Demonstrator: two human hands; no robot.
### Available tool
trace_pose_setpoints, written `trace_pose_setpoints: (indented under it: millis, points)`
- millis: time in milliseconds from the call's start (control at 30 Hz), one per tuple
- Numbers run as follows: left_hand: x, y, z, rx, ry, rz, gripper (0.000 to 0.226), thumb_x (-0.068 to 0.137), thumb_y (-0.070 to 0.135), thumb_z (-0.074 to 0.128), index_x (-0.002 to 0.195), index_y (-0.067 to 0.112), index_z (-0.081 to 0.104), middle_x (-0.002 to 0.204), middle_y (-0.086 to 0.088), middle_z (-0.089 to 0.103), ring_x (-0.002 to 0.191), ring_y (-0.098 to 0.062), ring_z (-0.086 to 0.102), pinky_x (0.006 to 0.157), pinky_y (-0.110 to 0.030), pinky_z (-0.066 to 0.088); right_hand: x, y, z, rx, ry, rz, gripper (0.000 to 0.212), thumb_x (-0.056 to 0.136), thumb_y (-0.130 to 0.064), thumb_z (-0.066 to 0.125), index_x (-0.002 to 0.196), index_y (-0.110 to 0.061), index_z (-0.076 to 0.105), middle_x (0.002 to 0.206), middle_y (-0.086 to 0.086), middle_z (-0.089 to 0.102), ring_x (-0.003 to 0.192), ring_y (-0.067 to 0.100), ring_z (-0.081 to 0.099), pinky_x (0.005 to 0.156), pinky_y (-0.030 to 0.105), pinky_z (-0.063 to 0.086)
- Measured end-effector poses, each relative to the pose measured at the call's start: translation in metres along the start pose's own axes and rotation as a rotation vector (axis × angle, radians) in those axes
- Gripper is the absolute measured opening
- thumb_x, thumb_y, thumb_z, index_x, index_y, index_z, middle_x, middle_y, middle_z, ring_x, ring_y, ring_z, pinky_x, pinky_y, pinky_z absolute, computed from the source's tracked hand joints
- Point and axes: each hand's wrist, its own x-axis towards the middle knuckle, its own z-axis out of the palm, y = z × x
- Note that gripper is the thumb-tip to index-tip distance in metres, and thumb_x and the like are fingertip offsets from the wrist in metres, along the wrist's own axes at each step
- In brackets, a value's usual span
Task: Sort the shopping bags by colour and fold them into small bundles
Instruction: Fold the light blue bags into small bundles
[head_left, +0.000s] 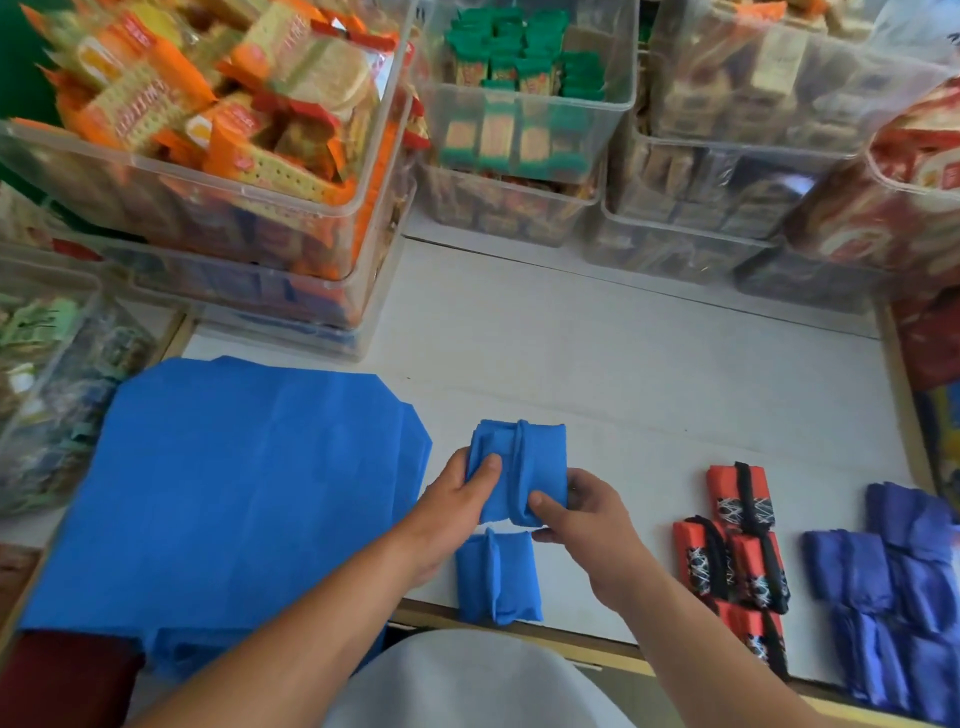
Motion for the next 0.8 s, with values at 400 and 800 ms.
trace_pose_setpoints:
  millis: [400,800]
  points:
    - [-0.004,-0.126,0.016,0.418,0.290,-0.149,0.029,0.083,0.031,0.081,0.097,0.025,0.056,0.098,0.008,0.072,0.086,-0.003,0.066,0.081,-0.027,0.055,0.060,0.067,-0.012,-0.136,0.115,0.139,0.047,0.093,-0.020,0.072,0.134,-0.019,0.049,0.106,0.005,0.067,0.088,0.015,0.065,0.069,0.028,0.049]
    - [0.016,-0.124,0.082,0.252,0.368,-0.153,0.025,0.088,0.026,0.077,0.109,0.024,0.062,0.093,0.011,0.068,0.088,-0.007,0.067,0.085,-0.030,0.058,0.073,0.088,-0.048,-1.063,-0.122,-0.387,0.082,0.094,-0.065,0.052,0.160,-0.045,0.009,0.166,-0.004,0.009,0.150,0.021,0.015,0.107,0.040,0.045]
